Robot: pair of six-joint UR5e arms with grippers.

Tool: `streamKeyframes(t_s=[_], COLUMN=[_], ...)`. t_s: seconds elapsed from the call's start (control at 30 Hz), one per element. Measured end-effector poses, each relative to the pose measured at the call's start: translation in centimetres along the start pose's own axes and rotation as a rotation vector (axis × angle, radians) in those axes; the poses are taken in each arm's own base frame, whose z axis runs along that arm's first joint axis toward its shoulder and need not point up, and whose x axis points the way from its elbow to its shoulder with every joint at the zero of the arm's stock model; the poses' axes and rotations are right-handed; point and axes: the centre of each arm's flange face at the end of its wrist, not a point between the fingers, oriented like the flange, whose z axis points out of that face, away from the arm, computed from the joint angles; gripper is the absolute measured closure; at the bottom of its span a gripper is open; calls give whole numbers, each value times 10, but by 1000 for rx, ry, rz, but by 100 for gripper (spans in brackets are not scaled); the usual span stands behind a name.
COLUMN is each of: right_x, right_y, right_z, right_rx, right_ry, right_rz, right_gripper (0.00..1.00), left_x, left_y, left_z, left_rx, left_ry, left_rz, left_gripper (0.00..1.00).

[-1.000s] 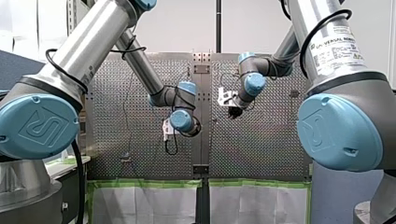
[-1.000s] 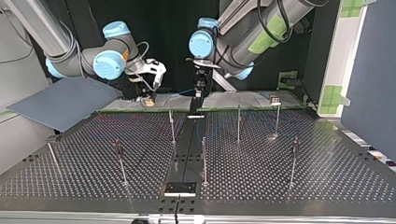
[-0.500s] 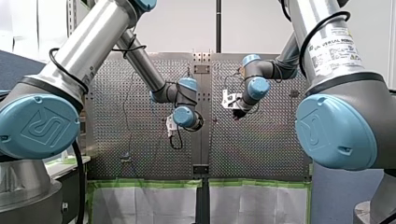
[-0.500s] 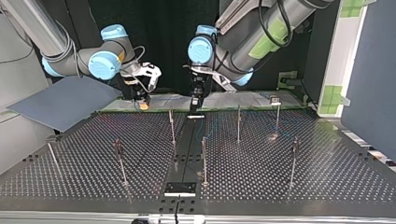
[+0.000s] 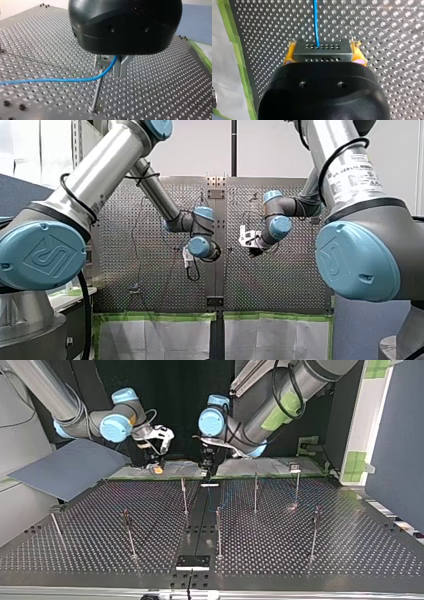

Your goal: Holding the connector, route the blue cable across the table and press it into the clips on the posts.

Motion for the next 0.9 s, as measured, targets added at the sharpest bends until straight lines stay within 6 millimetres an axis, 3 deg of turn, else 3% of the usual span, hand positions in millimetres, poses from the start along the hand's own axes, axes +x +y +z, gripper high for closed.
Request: streamKeyframes(t_s=[0.23,0.43,0.6,0.73,0.9], right_x=[11,24,19,15,16], right_y=[9,16,23,27,35], right_z=[14,20,25,27,28], right_rx=[13,18,12,6,-4], right_ry=[69,112,103,97,98], right_rz=[-5,-6,-1,3,8], right_gripper=[100,100,100,100,100], left_x=[7,-8,-18,-10,15], left_y=[-1,-3,-8,-11,-6], left_z=[21,37,47,54,64], left_rx=[-2,4,30,42,41], left_ry=[-1,-38,-57,-33,-8], left_rz=[-16,-31,-40,-33,-33], left_gripper=[100,100,100,100,100])
